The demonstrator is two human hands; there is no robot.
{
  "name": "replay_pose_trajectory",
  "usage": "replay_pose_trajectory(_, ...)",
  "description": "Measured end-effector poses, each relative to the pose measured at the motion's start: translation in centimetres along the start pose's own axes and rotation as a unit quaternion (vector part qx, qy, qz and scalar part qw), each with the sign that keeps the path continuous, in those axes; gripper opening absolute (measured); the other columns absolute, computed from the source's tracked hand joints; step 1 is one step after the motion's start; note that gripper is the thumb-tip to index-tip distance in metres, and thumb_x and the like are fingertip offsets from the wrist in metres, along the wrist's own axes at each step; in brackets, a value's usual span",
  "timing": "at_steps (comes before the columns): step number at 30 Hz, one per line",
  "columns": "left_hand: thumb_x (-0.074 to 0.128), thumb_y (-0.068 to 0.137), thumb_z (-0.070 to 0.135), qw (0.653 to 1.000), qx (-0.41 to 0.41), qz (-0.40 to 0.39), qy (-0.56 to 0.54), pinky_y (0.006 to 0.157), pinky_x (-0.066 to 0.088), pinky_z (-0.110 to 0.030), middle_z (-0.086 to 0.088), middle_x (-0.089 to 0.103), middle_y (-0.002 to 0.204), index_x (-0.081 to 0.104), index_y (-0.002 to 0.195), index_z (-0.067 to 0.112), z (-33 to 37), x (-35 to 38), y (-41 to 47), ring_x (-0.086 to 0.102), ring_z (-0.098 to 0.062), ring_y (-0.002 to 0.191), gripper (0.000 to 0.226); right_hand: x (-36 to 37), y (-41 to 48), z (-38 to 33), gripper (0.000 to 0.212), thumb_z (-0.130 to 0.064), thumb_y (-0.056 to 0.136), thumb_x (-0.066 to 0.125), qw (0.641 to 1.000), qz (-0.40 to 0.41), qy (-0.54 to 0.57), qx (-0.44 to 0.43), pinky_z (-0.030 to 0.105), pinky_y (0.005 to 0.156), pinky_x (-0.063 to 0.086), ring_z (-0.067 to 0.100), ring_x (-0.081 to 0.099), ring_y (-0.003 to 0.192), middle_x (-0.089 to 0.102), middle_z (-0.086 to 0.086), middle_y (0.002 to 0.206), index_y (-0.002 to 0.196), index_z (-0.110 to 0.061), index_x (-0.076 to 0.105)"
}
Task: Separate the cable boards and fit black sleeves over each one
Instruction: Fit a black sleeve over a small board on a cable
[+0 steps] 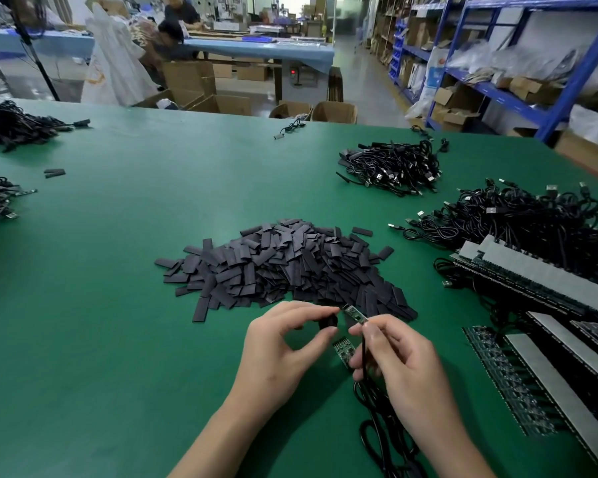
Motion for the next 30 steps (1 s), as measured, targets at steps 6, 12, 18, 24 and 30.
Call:
replay_pose_trajectory(6,0.085,0.083,0.017,0.998,0.04,0.015,0.04,0.091,0.052,-0.023,0.021,0.073,0.104,0.081,0.105,0.028,0.37,-0.3,0.08,0.068,-0.007,0.103,0.025,-0.45,-0.16,-0.53,0.042,-0.06,0.091,0.045,0.997,0.024,-0.074,-0.027,0.028,0.065,0.047,0.016,0.062,0.063,0.07,-0.002,0.067,0.082,-0.027,0.069)
replay_pose_trajectory(12,0.084,0.084,0.018,0.998,0.049,-0.001,0.042,0.086,0.05,-0.018,0.02,0.073,0.103,0.081,0.107,0.027,0.54,-0.08,0.1,0.069,-0.004,0.1,0.024,-0.05,-0.2,-0.55,0.038,-0.051,0.097,0.051,0.996,-0.009,-0.088,-0.019,0.035,0.063,0.049,0.023,0.064,0.06,0.065,0.001,0.06,0.077,-0.023,0.066)
replay_pose_trajectory(18,0.082,0.086,0.021,0.996,0.069,-0.022,0.058,0.08,0.055,-0.026,0.019,0.071,0.102,0.08,0.109,0.028,0.51,-0.37,0.06,0.069,-0.006,0.096,0.024,-0.17,-0.27,-0.54,0.03,-0.033,0.102,0.056,0.992,-0.018,-0.124,-0.018,0.029,0.055,0.044,0.022,0.06,0.054,0.065,-0.001,0.056,0.074,-0.024,0.063)
replay_pose_trajectory(24,0.079,0.088,0.025,0.986,0.098,-0.05,0.127,0.086,0.054,-0.027,0.021,0.066,0.105,0.078,0.113,0.034,0.54,-0.68,0.17,0.065,-0.001,0.1,0.026,0.0,-0.39,-0.75,0.031,-0.035,0.101,0.055,0.987,-0.042,-0.154,-0.018,0.015,0.053,0.041,0.005,0.057,0.051,0.066,0.0,0.056,0.073,-0.024,0.062)
replay_pose_trajectory(30,0.076,0.091,0.026,0.983,0.106,-0.076,0.132,0.091,0.052,-0.025,0.021,0.063,0.11,0.076,0.118,0.035,0.09,-0.52,0.27,0.063,-0.002,0.106,0.028,-0.04,-0.31,-0.73,0.033,-0.034,0.101,0.055,0.984,-0.055,-0.168,-0.014,0.029,0.061,0.047,0.013,0.063,0.056,0.065,0.001,0.057,0.071,-0.02,0.061)
Point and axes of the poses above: each hand's wrist, its own y-axis towards the middle knuckle, its own x-axis out of the palm, z = x × y, the point moved 4 cm from there along y, towards the middle knuckle
